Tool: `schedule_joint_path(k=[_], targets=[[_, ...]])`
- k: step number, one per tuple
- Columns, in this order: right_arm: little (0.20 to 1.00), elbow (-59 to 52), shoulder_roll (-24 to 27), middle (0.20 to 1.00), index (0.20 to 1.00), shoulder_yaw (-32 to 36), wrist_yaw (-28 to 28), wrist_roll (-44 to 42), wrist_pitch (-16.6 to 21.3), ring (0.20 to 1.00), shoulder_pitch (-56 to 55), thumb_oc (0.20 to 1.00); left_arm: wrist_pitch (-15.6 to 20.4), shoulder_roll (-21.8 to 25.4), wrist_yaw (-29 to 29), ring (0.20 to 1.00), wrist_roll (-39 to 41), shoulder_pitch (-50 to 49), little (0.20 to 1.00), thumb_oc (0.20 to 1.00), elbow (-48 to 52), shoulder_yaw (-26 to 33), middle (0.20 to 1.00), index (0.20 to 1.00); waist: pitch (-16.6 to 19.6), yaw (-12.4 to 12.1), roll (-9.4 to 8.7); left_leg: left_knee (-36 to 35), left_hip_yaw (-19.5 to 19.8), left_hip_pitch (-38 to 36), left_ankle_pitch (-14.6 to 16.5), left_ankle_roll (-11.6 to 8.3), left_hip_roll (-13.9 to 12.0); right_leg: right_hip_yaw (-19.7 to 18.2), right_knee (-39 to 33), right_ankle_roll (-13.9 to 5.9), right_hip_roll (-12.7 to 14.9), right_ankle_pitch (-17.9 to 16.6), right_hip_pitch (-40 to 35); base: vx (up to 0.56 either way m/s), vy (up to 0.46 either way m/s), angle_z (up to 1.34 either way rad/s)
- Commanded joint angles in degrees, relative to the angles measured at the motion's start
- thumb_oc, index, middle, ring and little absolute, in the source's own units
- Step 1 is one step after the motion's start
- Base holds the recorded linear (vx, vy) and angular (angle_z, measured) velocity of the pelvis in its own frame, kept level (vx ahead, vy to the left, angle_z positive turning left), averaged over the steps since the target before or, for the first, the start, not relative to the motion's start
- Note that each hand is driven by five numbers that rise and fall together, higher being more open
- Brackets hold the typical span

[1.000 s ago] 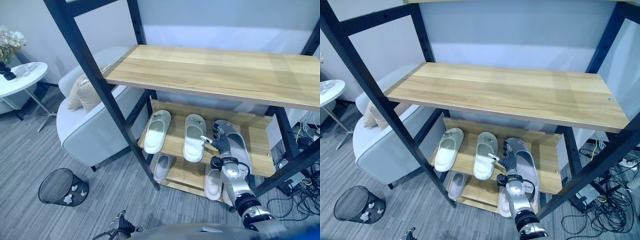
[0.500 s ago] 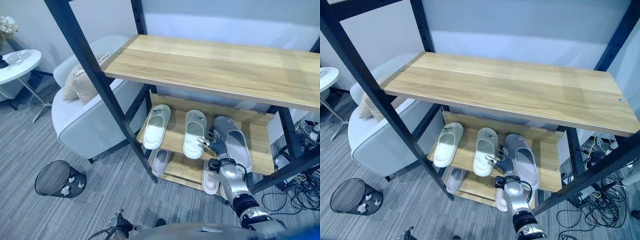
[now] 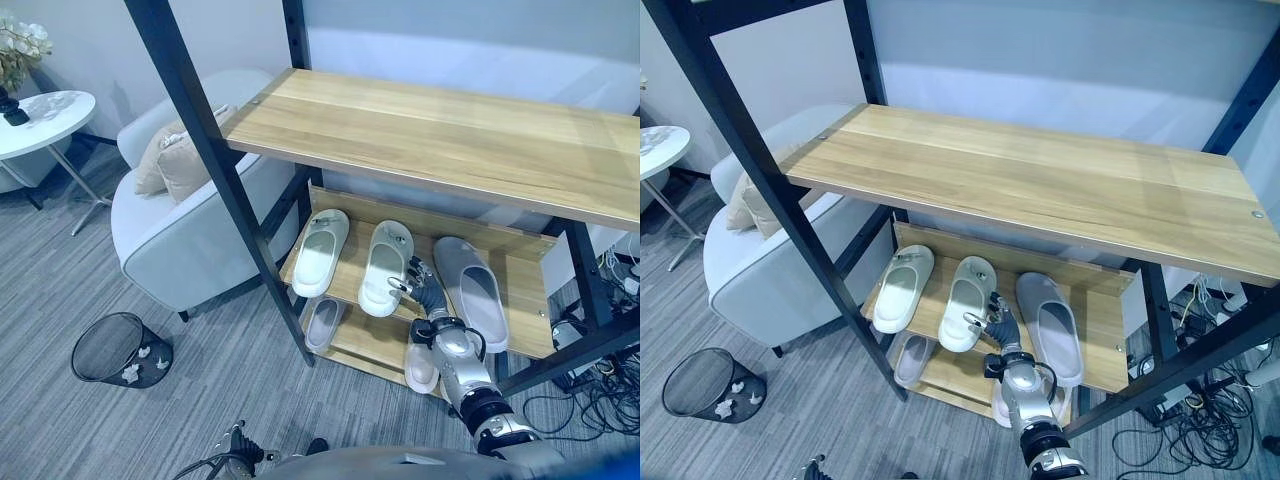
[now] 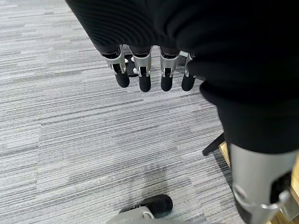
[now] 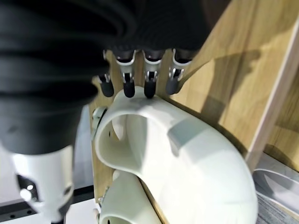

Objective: Arrange the slippers neatly on the shoe rack.

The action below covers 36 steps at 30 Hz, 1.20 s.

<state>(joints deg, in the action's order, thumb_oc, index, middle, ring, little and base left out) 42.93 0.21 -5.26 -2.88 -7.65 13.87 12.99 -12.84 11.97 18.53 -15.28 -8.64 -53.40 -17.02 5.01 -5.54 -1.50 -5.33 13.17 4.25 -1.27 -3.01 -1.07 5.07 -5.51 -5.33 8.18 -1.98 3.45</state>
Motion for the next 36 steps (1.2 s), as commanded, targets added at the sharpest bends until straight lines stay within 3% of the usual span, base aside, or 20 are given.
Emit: schedule_joint_path(k=[1, 5, 9, 21, 36], targets=[[1.0, -4.58, -1.01, 1.0, 1.0, 0.48, 0.31, 0.03, -0.47, 1.0, 1.1, 1.0, 6.78, -10.33, 2.41, 1.0, -0.55, 2.27, 1.0, 1.0, -12.18, -1.81, 1.0, 1.0, 0.06, -1.19, 0.02, 0.33, 1.41, 1.81, -3.05, 3.24, 2.81, 3.18, 0.51, -0.34, 0.9, 0.39, -2.16, 0.0, 0.0, 0.0], [1.0, -1.18, -1.67, 1.0, 1.0, -0.21, 0.46, -0.18, 1.57, 1.0, 3.23, 1.0, 15.15, -11.9, 7.01, 1.0, 1.42, 5.44, 1.0, 1.0, -26.11, -2.79, 1.0, 1.0, 0.24, -1.15, -0.23, 0.33, 1.35, 1.69, -3.23, 3.27, 2.96, 3.01, 0.51, -0.5, 0.91, 0.24, -2.09, 0.0, 0.0, 0.0], [1.0, -0.17, -1.65, 1.0, 1.0, -1.16, -0.56, 0.73, 2.58, 1.0, 3.77, 1.0, 17.24, -12.78, 7.64, 1.0, 3.11, 6.69, 1.0, 1.0, -30.09, -3.07, 1.0, 1.0, 0.63, -0.9, -0.45, 0.33, 0.76, 1.58, -3.11, 3.28, 2.85, 2.73, 0.51, -0.61, 1.03, 0.26, -2.09, 0.0, 0.0, 0.0], [1.0, 4.23, 0.68, 1.0, 1.0, 3.28, -6.94, 1.58, 4.83, 1.0, 5.14, 1.0, 18.22, -12.38, 6.59, 1.0, 4.97, 6.87, 1.0, 1.0, -31.22, -1.82, 1.0, 1.0, 1.53, -0.25, -0.63, 0.33, 0.21, 1.46, -2.91, 3.22, 2.62, 2.27, 0.51, -0.6, 0.98, 0.45, -1.96, 0.0, 0.001, 0.0], [1.0, 14.34, 4.27, 1.0, 1.0, 2.31, -5.09, -0.47, 6.33, 1.0, 14.79, 1.0, 18.75, -10.33, 4.68, 1.0, 5.34, 7.37, 1.0, 1.0, -32.46, 0.05, 1.0, 1.0, 0.66, -1.98, -1.49, 0.33, 0.83, 3.63, -3.55, 3.08, 3.15, 3.43, 0.51, -1.09, 1.33, 0.56, -0.65, 0.01, 0.001, 0.01]])
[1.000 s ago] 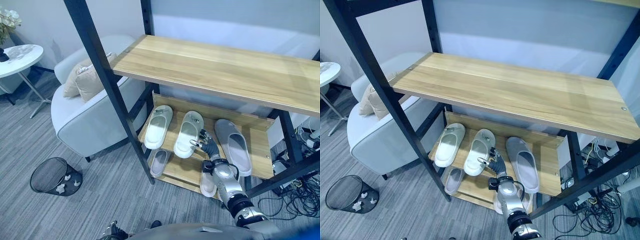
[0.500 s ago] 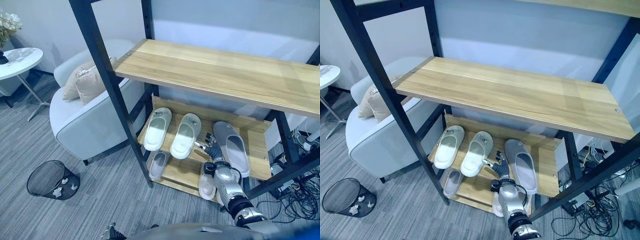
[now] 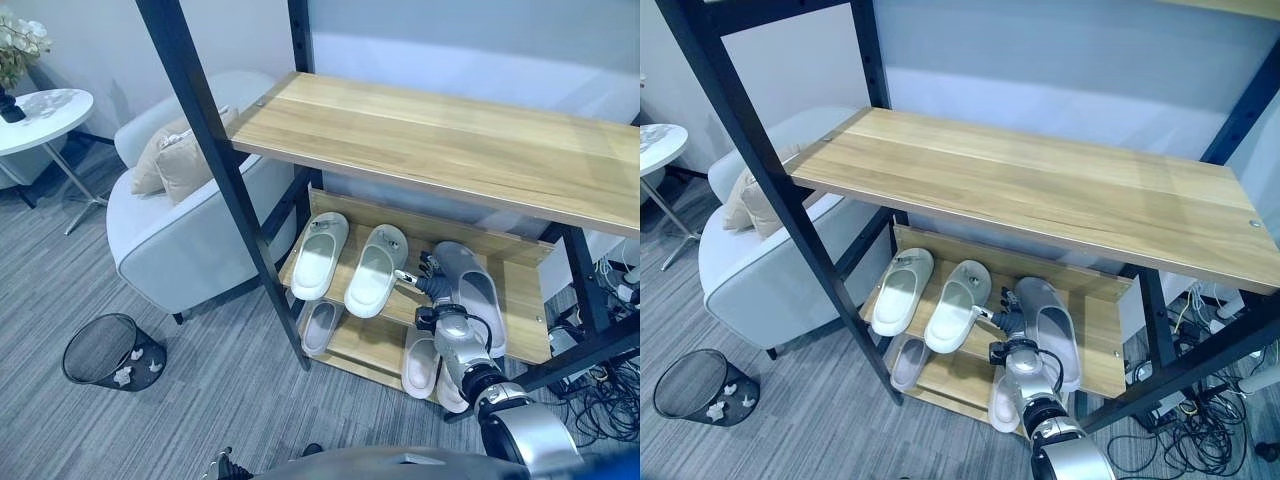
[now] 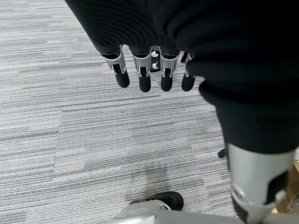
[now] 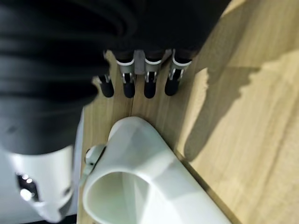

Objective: Arrange the slippers neatly on the shoe rack.

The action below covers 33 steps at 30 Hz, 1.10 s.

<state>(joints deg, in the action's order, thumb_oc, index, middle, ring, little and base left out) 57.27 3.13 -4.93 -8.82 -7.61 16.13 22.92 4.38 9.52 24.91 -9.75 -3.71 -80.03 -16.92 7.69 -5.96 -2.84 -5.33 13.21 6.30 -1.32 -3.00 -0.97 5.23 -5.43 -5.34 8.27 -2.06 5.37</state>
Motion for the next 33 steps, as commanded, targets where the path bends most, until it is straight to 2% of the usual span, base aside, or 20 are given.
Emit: schedule_joint_path(k=[1, 5, 21, 33], targets=[[1.0, -0.39, 1.15, 1.0, 1.0, 1.52, 2.4, -1.21, 4.23, 1.0, 5.44, 1.0, 1.55, -7.67, -2.06, 1.0, -0.28, 2.74, 1.0, 1.0, -5.48, 0.06, 1.0, 1.0, -2.34, -1.9, -0.16, 0.33, 1.04, 1.95, -3.68, 3.06, 3.2, 3.69, 0.43, -1.18, 1.35, 0.67, -2.43, 0.0, 0.0, 0.0], [1.0, -1.31, 0.39, 1.0, 1.0, 1.43, 4.94, -2.44, 4.33, 1.0, 5.25, 1.0, 1.24, -7.59, -2.71, 1.0, -0.45, 2.82, 1.0, 1.0, -5.42, 0.13, 1.0, 1.0, -2.36, -2.17, -0.27, 0.33, 1.34, 2.32, -3.81, 3.02, 3.31, 4.09, 0.43, -1.31, 1.46, 0.69, -2.31, 0.01, 0.009, 0.05], [1.0, -1.28, -1.4, 1.0, 1.0, 0.0, 5.73, -2.22, 5.41, 1.0, 5.9, 1.0, 0.01, -7.12, -3.83, 1.0, -0.79, 3.48, 1.0, 1.0, -6.05, 0.56, 1.0, 1.0, -2.26, -2.72, -0.52, 0.33, 1.61, 2.69, -3.9, 3.17, 3.64, 4.55, 0.43, -1.6, 1.84, 0.73, -2.32, 0.0, 0.0, 0.0], [1.0, -1.75, -4.75, 1.0, 1.0, 0.37, 6.28, -3.15, 4.35, 1.0, 4.89, 1.0, -0.89, -7.05, -4.88, 1.0, -0.24, 3.94, 1.0, 1.0, -6.54, 1.16, 1.0, 1.0, -1.45, -2.5, -0.7, 0.33, 1.23, 1.87, -3.53, 3.32, 3.48, 4.15, 0.43, -1.67, 2.0, 0.75, -2.85, 0.0, 0.0, 0.0]])
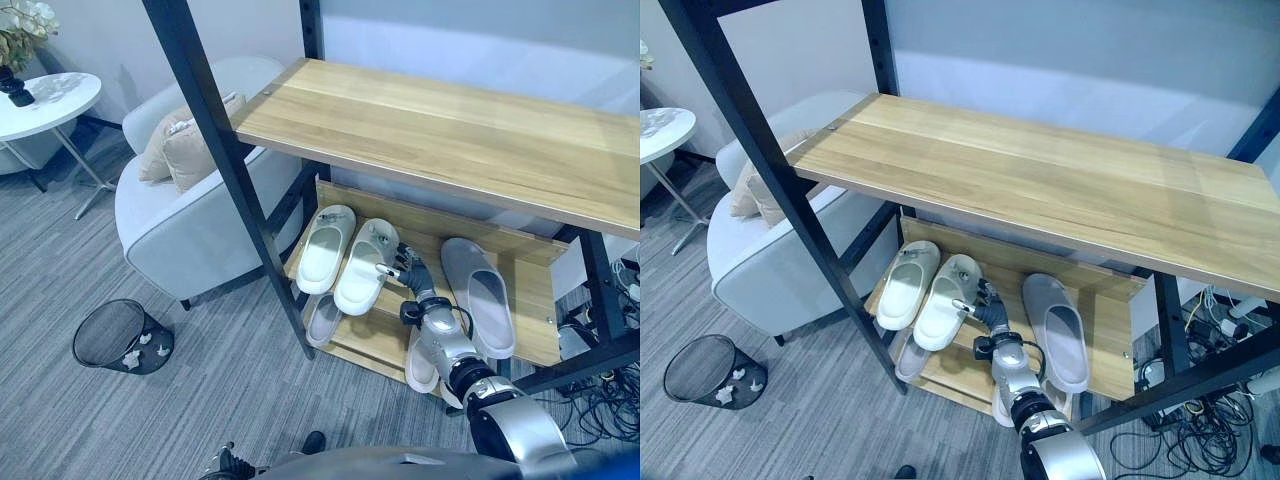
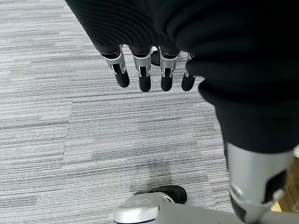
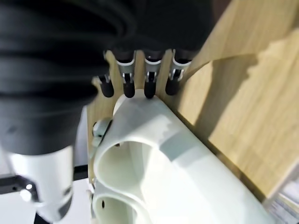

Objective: Arrange the slippers neatly on the shoe rack.

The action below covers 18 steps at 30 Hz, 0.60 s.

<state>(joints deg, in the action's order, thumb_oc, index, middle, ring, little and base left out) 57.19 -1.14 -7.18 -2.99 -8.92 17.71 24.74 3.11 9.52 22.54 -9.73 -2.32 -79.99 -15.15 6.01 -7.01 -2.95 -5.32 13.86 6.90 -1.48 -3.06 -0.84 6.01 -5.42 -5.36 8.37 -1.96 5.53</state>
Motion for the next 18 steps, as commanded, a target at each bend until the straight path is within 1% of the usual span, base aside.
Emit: schedule_joint_path(k=[1, 8, 12, 15, 18], targets=[[1.0, -1.68, -0.59, 1.0, 1.0, 2.54, 0.43, -1.76, 2.73, 1.0, 2.81, 1.0, 0.3, -7.0, -2.62, 1.0, -0.22, 2.56, 1.0, 1.0, -6.64, -0.49, 1.0, 1.0, 0.33, -1.45, -0.6, 0.32, 0.55, 1.23, -3.35, 3.39, 3.33, 3.35, 0.42, -1.64, 1.92, 0.69, -3.02, 0.0, 0.0, 0.0], [1.0, -0.9, -0.73, 1.0, 1.0, 3.9, -2.01, -1.04, 2.99, 1.0, 2.32, 1.0, 0.15, -7.33, -3.58, 1.0, 0.41, 2.25, 1.0, 1.0, -6.6, -0.28, 1.0, 1.0, 0.95, -1.18, -0.62, 0.32, 0.32, 0.95, -3.16, 3.4, 3.36, 3.06, 0.42, -1.67, 2.05, 0.67, -3.13, 0.0, 0.0, 0.0], [1.0, -0.48, 0.46, 1.0, 1.0, 5.58, -5.62, -0.1, 4.33, 1.0, 1.85, 1.0, 0.19, -7.28, -3.85, 1.0, 1.06, 1.77, 1.0, 1.0, -6.87, 0.29, 1.0, 1.0, 1.45, -0.66, -0.4, 0.32, -0.18, 0.56, -3.11, 3.38, 3.24, 2.85, 0.42, -1.65, 2.11, 0.71, -3.36, 0.0, 0.0, 0.0], [1.0, -1.12, 0.7, 1.0, 1.0, 6.62, -6.95, -0.3, 4.69, 1.0, 1.34, 1.0, 0.19, -7.34, -4.15, 1.0, 1.58, 1.82, 1.0, 1.0, -7.0, 0.47, 1.0, 1.0, 1.75, -0.19, -0.14, 0.32, -0.55, 0.3, -3.01, 3.38, 3.21, 2.54, 0.42, -1.61, 2.07, 0.69, -3.44, 0.0, 0.0, 0.0], [1.0, -2.23, 1.38, 1.0, 1.0, 6.39, -6.91, 0.09, 4.41, 1.0, 0.78, 1.0, 0.09, -7.24, -4.45, 1.0, 1.83, 1.97, 1.0, 1.0, -7.14, 0.68, 1.0, 1.0, 1.93, 0.21, 0.0, 0.32, -0.92, 0.05, -2.98, 3.38, 3.08, 2.27, 0.42, -1.55, 2.07, 0.62, -3.57, 0.0, 0.0, 0.0]])
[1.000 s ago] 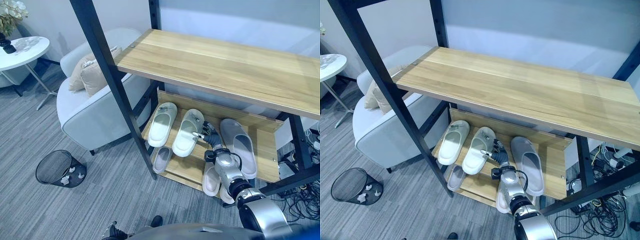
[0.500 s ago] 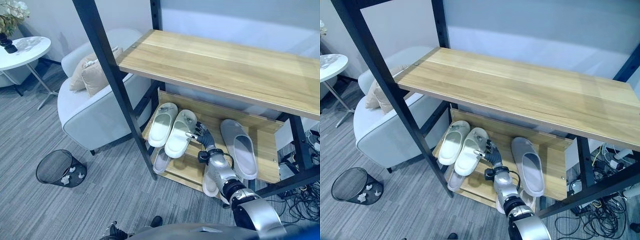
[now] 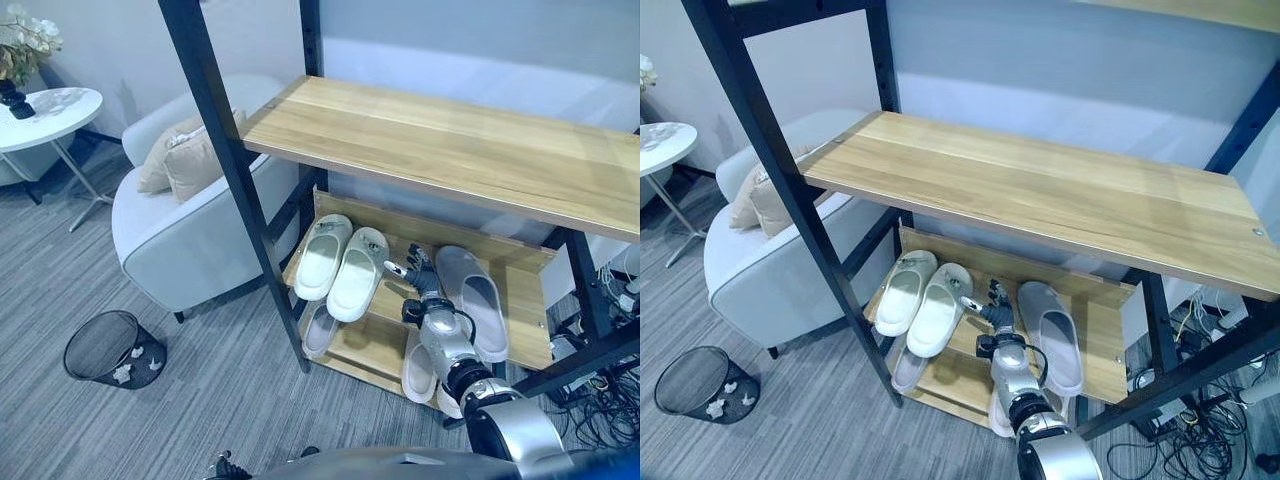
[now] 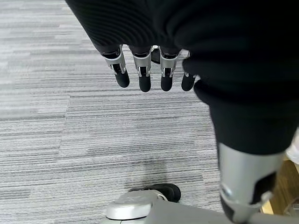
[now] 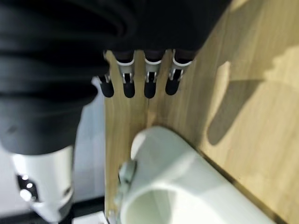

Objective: Arrange the slippers neatly on the shoe rack.

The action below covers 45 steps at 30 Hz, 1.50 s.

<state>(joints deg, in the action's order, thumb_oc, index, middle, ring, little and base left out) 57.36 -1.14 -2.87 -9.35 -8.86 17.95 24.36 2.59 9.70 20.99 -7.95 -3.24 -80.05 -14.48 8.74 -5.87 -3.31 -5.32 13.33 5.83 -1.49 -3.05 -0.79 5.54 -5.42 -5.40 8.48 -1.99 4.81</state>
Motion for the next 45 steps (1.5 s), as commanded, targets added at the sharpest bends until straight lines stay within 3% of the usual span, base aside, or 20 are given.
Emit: schedule_joint_path(k=[1, 9, 12, 16, 25, 26, 27, 28, 29, 30, 31, 40, 45], targets=[[1.0, -3.14, 1.78, 1.0, 1.0, 1.82, -0.43, 0.42, 4.09, 1.0, 0.83, 1.0, 0.6, -7.32, -2.9, 1.0, 0.06, 3.0, 1.0, 1.0, -7.1, 0.19, 1.0, 1.0, -0.8, -0.78, 0.38, 0.32, -0.51, 1.04, -2.96, 3.37, 2.99, 2.67, 0.42, -1.52, 1.95, 0.66, -2.88, 0.0, -0.017, -0.04], [1.0, -10.9, 9.35, 1.0, 1.0, 1.55, 2.05, 2.18, 3.4, 1.0, -1.72, 1.0, 1.14, -6.34, -2.94, 1.0, 0.53, 4.03, 1.0, 1.0, -6.9, 1.46, 1.0, 1.0, -0.47, 1.07, 0.67, 0.32, -1.59, 0.31, -2.54, 3.39, 2.62, 1.78, 0.42, -1.15, 1.71, 0.53, -3.11, 0.0, -0.013, -0.02], [1.0, -13.0, 15.34, 1.0, 1.0, 3.08, -1.35, 5.66, 2.04, 1.0, -1.36, 1.0, 1.51, -6.34, -3.53, 1.0, 0.68, 4.12, 1.0, 1.0, -6.91, 1.7, 1.0, 1.0, -0.38, 2.64, 1.11, 0.32, -2.58, -0.06, -2.27, 3.36, 2.32, 1.15, 0.42, -0.92, 1.49, 0.45, -3.15, -0.01, -0.036, -0.23], [1.0, -12.45, 18.11, 1.0, 1.0, 3.98, -1.01, 6.02, 1.31, 1.0, -1.81, 1.0, 1.79, -6.39, -4.42, 1.0, 0.66, 4.16, 1.0, 1.0, -6.47, 2.04, 1.0, 1.0, -0.39, 3.21, 1.25, 0.32, -2.97, -0.2, -2.13, 3.3, 2.19, 0.9, 0.42, -0.8, 1.43, 0.41, -3.06, 0.0, -0.019, -0.14], [1.0, -8.08, 20.71, 1.0, 1.0, 1.64, -1.17, 12.65, -7.09, 1.0, -0.9, 1.0, 1.53, -6.87, -4.36, 1.0, 1.72, 4.02, 1.0, 1.0, -6.57, 2.51, 1.0, 1.0, -0.96, 3.91, 1.33, 0.32, -3.58, -0.39, -2.07, 3.23, 2.06, 0.17, 0.42, -0.71, 1.31, 0.2, -2.95, 0.0, -0.001, -0.01], [1.0, -8.7, 20.49, 1.0, 1.0, 1.62, -1.35, 13.13, -8.77, 1.0, -0.29, 1.0, 1.36, -6.98, -4.27, 1.0, 1.95, 4.02, 1.0, 1.0, -6.59, 2.6, 1.0, 1.0, -0.98, 3.96, 1.32, 0.32, -3.65, -0.42, -2.08, 3.21, 2.05, 0.07, 0.42, -0.73, 1.3, 0.16, -2.92, 0.0, 0.0, 0.0], [1.0, -12.53, 19.66, 1.0, 1.0, 1.29, -1.85, 15.85, -14.47, 1.0, 0.46, 1.0, 0.72, -7.49, -3.91, 1.0, 2.89, 4.27, 1.0, 1.0, -6.59, 3.08, 1.0, 1.0, -1.16, 4.26, 1.44, 0.32, -3.94, -0.52, -2.12, 3.19, 1.96, -0.37, 0.42, -0.8, 1.25, 0.03, -2.78, 0.0, 0.0, 0.0], [1.0, -16.43, 18.98, 1.0, 1.0, 1.31, -1.47, 16.95, -17.37, 1.0, -0.15, 1.0, 0.36, -7.85, -3.75, 1.0, 3.61, 4.49, 1.0, 1.0, -6.41, 3.5, 1.0, 1.0, -1.23, 4.5, 1.56, 0.32, -4.11, -0.56, -2.11, 3.18, 1.94, -0.68, 0.42, -0.8, 1.18, 0.01, -2.7, 0.0, 0.015, -0.09], [1.0, -16.58, 18.98, 1.0, 1.0, 1.3, -1.46, 16.95, -17.5, 1.0, -0.22, 1.0, 0.35, -7.85, -3.75, 1.0, 3.61, 4.48, 1.0, 1.0, -6.41, 3.5, 1.0, 1.0, -1.22, 4.49, 1.56, 0.32, -4.13, -0.58, -2.1, 3.18, 1.94, -0.7, 0.42, -0.79, 1.17, 0.01, -2.7, 0.01, 0.023, -0.17], [1.0, -22.61, 17.41, 1.0, 1.0, 2.53, -0.34, 18.27, -21.8, 1.0, -2.22, 1.0, -0.31, -8.49, -3.67, 1.0, 4.97, 5.02, 1.0, 1.0, -6.21, 4.21, 1.0, 1.0, -1.29, 4.97, 1.76, 0.32, -4.47, -0.63, -2.03, 3.17, 1.91, -1.07, 0.42, -0.79, 1.15, -0.03, -2.62, 0.01, 0.022, -0.18], [1.0, -24.26, 16.66, 1.0, 1.0, 3.19, -0.47, 19.31, -23.18, 1.0, -3.63, 1.0, -0.57, -8.72, -3.87, 1.0, 5.36, 5.2, 1.0, 1.0, -6.1, 4.49, 1.0, 1.0, -1.28, 5.14, 1.83, 0.32, -4.59, -0.68, -1.99, 3.17, 1.9, -1.2, 0.42, -0.8, 1.14, -0.06, -2.61, 0.01, 0.022, -0.12], [1.0, -27.38, 18.66, 1.0, 1.0, 8.62, -2.34, 28.45, -30.43, 1.0, -9.69, 1.0, -1.7, -9.38, -3.94, 1.0, 4.35, 4.1, 1.0, 1.0, -4.69, 4.3, 1.0, 1.0, -0.87, 4.82, 1.79, 0.32, -4.3, -1.03, -1.87, 3.34, 1.96, -0.66, 0.42, -0.44, 1.27, 0.17, -3.31, 0.0, 0.005, -0.01], [1.0, -24.15, 19.27, 1.0, 1.0, 9.41, -5.91, 29.77, -30.08, 1.0, -9.25, 1.0, -1.78, -9.39, -3.94, 1.0, 3.67, 4.23, 1.0, 1.0, -4.68, 3.82, 1.0, 1.0, -1.0, 4.46, 1.75, 0.32, -4.24, -0.98, -1.76, 3.38, 1.94, -0.22, 0.42, -0.39, 1.29, 0.29, -3.39, 0.0, -0.002, 0.01]])
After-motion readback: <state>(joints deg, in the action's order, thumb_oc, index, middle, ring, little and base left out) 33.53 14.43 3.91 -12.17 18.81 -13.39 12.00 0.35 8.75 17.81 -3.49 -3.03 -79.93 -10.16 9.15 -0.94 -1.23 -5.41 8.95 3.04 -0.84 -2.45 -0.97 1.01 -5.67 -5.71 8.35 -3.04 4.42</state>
